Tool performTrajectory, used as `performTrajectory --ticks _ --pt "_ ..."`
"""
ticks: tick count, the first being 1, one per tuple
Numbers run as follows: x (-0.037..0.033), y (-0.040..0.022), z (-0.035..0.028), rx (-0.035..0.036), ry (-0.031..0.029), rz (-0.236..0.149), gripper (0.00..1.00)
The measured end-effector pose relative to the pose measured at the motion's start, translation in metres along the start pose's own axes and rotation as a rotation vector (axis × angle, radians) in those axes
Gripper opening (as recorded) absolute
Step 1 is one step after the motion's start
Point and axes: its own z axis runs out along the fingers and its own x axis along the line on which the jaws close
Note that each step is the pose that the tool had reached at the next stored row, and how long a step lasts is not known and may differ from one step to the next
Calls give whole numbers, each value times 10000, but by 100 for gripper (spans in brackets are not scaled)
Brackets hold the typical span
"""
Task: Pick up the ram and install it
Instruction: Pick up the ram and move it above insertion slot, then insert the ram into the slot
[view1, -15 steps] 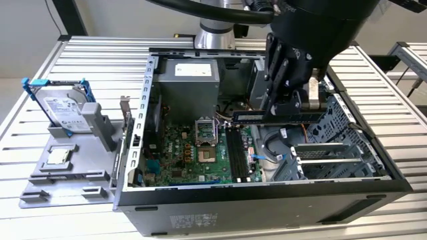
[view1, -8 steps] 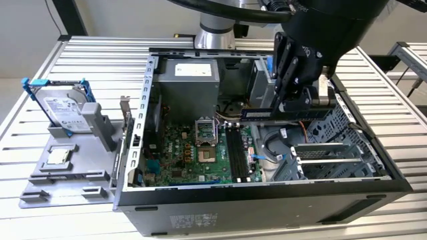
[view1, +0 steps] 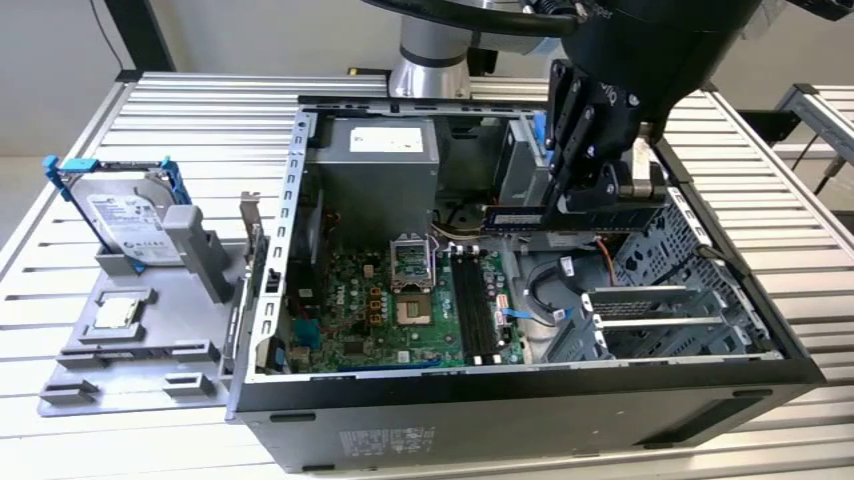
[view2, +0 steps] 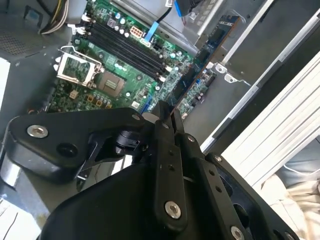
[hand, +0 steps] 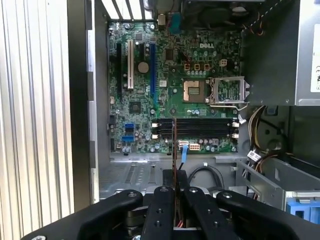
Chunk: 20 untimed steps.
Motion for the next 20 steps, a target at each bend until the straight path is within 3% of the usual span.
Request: performTrajectory --ticks 10,13,20 --pt "-18 0 1 1 -1 10 0" --pt "-103 2 3 0 -1 8 0" --pt "-406 11 9 0 0 9 0"
